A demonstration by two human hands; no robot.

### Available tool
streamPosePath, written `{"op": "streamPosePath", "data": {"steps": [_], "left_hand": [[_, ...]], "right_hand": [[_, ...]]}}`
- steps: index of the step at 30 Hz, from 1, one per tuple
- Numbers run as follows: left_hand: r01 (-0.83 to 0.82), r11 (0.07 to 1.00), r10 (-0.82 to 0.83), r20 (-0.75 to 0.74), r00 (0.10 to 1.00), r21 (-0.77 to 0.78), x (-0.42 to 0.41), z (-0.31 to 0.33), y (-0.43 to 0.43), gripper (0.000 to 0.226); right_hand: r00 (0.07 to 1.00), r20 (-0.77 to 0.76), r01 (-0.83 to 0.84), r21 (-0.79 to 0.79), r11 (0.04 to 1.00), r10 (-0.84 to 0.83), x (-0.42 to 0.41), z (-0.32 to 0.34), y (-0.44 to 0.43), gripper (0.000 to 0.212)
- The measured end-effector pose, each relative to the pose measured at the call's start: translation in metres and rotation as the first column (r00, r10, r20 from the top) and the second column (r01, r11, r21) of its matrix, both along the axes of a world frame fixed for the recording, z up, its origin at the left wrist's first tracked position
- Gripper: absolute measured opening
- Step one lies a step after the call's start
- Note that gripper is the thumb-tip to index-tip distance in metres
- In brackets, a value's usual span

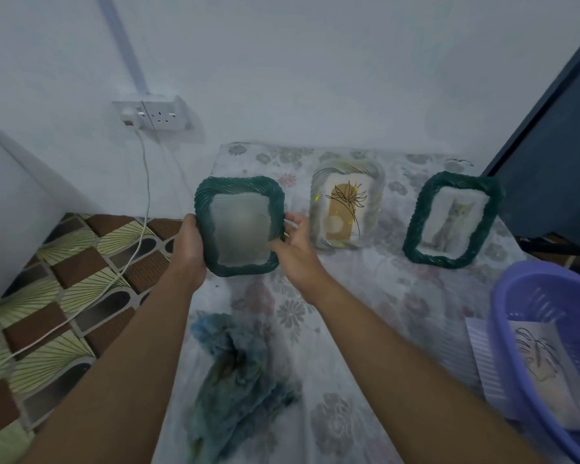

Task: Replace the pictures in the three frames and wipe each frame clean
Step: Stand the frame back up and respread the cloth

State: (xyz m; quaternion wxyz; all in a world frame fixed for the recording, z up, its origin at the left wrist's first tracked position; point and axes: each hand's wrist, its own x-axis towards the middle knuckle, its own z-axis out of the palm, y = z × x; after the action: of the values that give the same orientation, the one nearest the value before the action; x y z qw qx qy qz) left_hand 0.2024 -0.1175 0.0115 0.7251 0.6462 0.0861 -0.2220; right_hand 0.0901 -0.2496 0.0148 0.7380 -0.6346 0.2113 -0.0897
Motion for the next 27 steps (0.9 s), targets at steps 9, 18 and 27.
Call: {"op": "streamPosePath", "data": {"steps": [9, 18, 27], "left_hand": [[-0.009, 0.998, 0.007, 0.03, 1.0, 0.07, 0.053, -0.017, -0.019, 0.04], [-0.026, 0.995, 0.025, 0.011, 1.0, 0.098, 0.065, -0.03, -0.017, 0.043], [-0.016, 0.991, 0.014, 0.017, 1.0, 0.132, 0.067, -0.029, -0.015, 0.041]], "right_hand": [[0.998, -0.003, 0.068, -0.097, 0.993, -0.069, 0.038, -0.025, -0.003, 0.054], [1.0, 0.003, -0.002, -0.125, 0.992, 0.002, 0.042, -0.037, 0.004, 0.066], [0.998, 0.0, -0.065, -0.15, 0.987, 0.066, 0.033, -0.036, 0.009, 0.075]]}}
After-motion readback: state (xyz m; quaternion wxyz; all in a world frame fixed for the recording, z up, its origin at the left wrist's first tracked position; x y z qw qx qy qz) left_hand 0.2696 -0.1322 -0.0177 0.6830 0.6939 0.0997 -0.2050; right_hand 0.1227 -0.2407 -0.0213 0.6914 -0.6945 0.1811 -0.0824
